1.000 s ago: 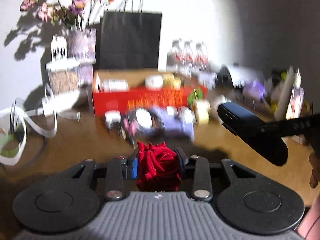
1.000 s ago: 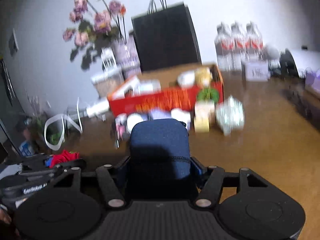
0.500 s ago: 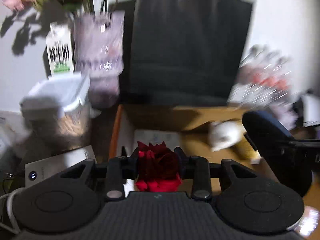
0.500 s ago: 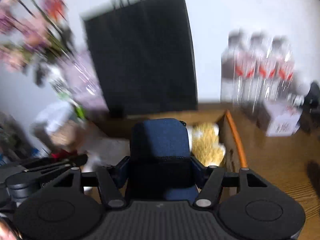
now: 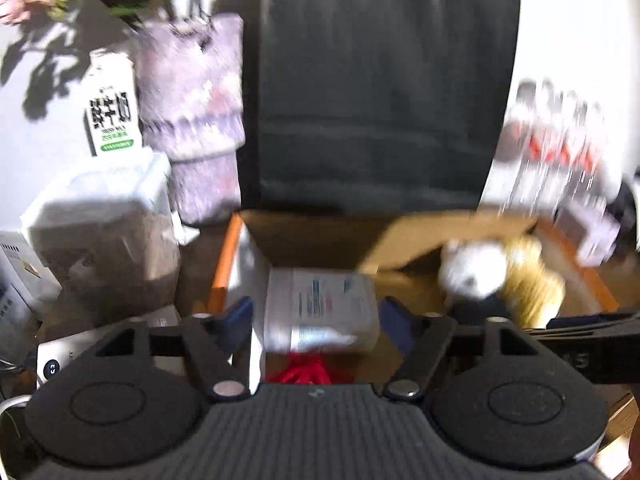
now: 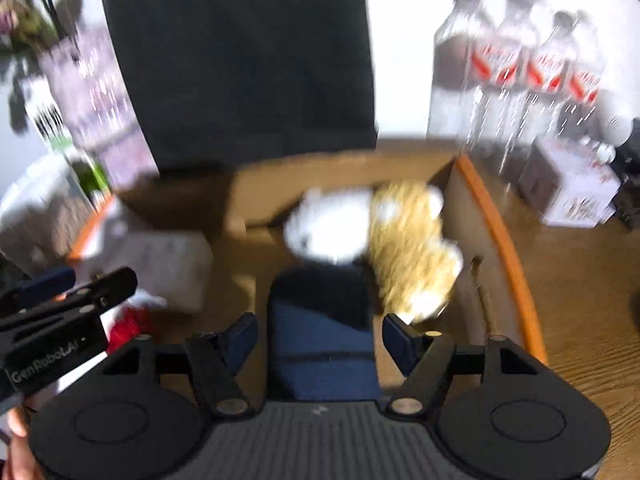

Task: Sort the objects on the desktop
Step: 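Carry the rose and the blue case into the cardboard box and open both tools, then withdraw both tools from the box back over the table, then grasp the black coiled cable with the left tool while the right tool grasps the clear plastic bag, then carry the cable and the plastic bag into the cardboard box and open both tools, then withdraw both tools from the box back over the table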

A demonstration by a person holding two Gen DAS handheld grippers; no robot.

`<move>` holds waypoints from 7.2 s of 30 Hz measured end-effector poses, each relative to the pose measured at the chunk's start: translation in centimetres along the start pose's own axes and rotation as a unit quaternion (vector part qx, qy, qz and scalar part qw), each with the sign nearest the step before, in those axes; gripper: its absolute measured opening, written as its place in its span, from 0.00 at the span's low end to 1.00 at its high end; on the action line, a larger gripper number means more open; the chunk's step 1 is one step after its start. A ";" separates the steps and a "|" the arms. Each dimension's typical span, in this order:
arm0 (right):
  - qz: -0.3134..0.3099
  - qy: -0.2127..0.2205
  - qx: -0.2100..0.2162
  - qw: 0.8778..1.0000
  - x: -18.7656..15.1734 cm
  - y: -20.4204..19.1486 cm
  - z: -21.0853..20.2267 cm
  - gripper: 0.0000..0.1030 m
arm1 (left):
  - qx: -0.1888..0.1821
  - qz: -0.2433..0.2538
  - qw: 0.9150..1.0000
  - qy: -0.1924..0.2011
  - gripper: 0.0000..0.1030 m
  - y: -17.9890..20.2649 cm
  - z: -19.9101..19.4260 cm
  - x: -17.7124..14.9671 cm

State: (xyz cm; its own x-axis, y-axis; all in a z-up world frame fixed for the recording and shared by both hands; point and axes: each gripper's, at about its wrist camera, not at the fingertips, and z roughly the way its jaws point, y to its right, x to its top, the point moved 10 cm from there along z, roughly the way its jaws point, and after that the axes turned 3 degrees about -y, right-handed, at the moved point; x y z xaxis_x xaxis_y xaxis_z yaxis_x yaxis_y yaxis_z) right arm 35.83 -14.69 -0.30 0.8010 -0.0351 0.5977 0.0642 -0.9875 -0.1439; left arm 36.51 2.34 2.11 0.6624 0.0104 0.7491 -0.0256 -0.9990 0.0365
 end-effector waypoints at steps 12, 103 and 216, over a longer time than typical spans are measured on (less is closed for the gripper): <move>-0.033 0.103 0.054 0.993 -5.3 0.4 -12.8 0.86 | -0.023 -0.035 0.997 0.072 0.98 -0.4 -12.1 -1.3; -0.099 0.103 0.124 0.982 -31.8 -0.7 -19.4 0.41 | -0.106 0.077 0.991 0.010 0.87 5.5 -25.3 -28.4; -0.079 0.110 0.055 0.989 -27.6 3.4 -16.3 0.59 | -0.021 0.075 0.995 0.054 0.88 2.7 -21.0 -25.1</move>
State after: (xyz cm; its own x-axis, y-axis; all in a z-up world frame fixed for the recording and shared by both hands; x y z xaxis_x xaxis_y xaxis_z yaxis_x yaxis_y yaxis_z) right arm 4.28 -19.57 -4.43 0.6278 0.0748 0.7748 0.2525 -0.9611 -0.1118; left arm 4.08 0.31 -2.75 0.5642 -0.1323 0.8150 -0.1508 -0.9870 -0.0558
